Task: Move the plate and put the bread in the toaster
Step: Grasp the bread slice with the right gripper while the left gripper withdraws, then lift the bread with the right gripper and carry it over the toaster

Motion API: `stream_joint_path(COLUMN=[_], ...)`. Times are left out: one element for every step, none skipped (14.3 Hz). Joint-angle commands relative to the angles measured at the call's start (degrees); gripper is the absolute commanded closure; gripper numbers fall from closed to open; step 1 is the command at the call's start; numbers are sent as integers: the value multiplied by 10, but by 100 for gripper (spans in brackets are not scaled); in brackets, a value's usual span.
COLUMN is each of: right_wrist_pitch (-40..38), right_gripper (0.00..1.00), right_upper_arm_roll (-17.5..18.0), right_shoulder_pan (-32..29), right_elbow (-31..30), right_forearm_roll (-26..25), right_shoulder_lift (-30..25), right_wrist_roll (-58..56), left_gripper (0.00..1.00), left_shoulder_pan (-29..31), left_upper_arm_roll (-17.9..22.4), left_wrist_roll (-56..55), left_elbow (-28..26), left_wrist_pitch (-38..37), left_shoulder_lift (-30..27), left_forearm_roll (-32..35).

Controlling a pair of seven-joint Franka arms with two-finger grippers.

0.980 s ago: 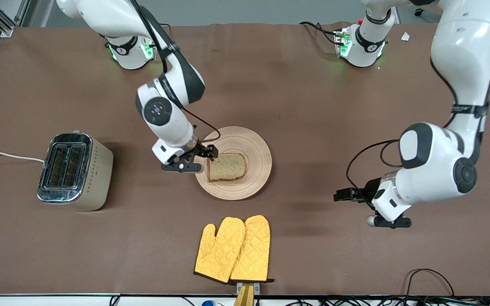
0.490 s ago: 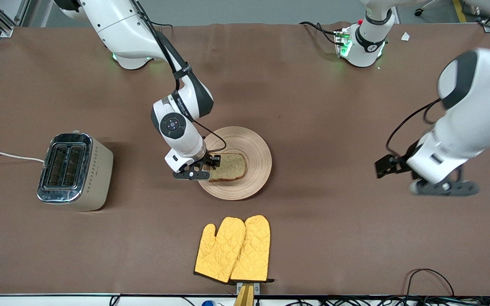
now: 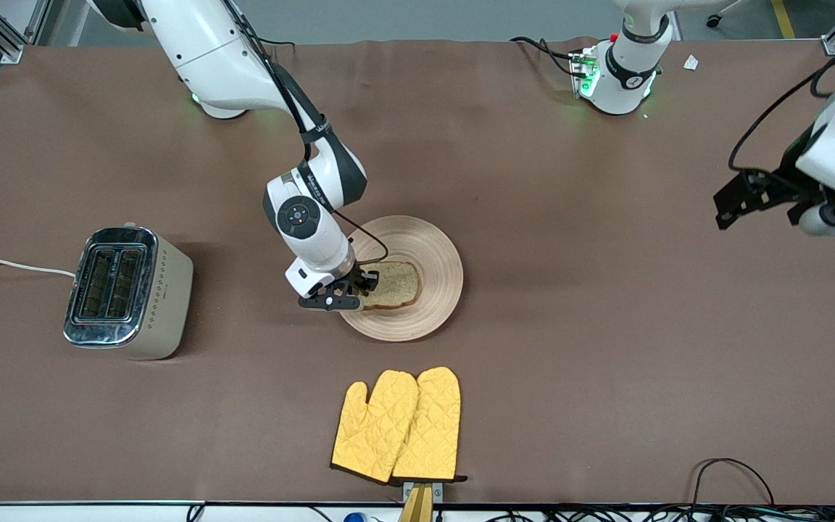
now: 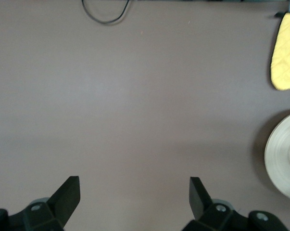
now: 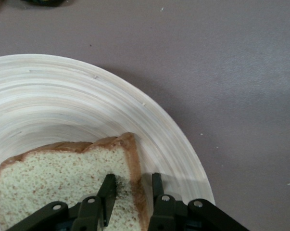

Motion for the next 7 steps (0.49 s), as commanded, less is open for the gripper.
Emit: stream_joint_path(right_wrist_pitch=[5, 4, 2, -3, -5, -23, -58], right_gripper=[88, 97, 100, 100, 100, 100, 100], right_upper_arm_roll=[-6, -6, -6, -6, -6, -7, -9], right_shoulder_pan=[9, 10, 10, 10, 10, 8, 9], right_elbow=[6, 6, 6, 7, 14, 18, 26], right_forearm_roll=[25, 36, 43, 43, 43, 42, 38], right_shoulder_lift=[7, 6, 6, 4, 2, -3, -26], right_wrist_roll=[12, 13, 13, 18, 28, 38, 46], left_gripper=[0, 0, 0, 0, 0, 0, 0], left_shoulder_pan=[-36, -35, -32, -30, -26, -19, -19], left_upper_arm_roll=[42, 42, 40, 40, 41, 37, 37], left_wrist_roll=[4, 7, 10, 10, 9, 8, 8], left_elbow=[-16, -18, -20, -25, -39, -55, -58], left_wrist_pitch=[-46, -64, -76, -84, -87, -86, -86], left_shoulder_lift=[-29, -37, -46, -54, -72, -86, -91], left_forearm_roll=[-2, -3, -3, -9, -20, -26, -27])
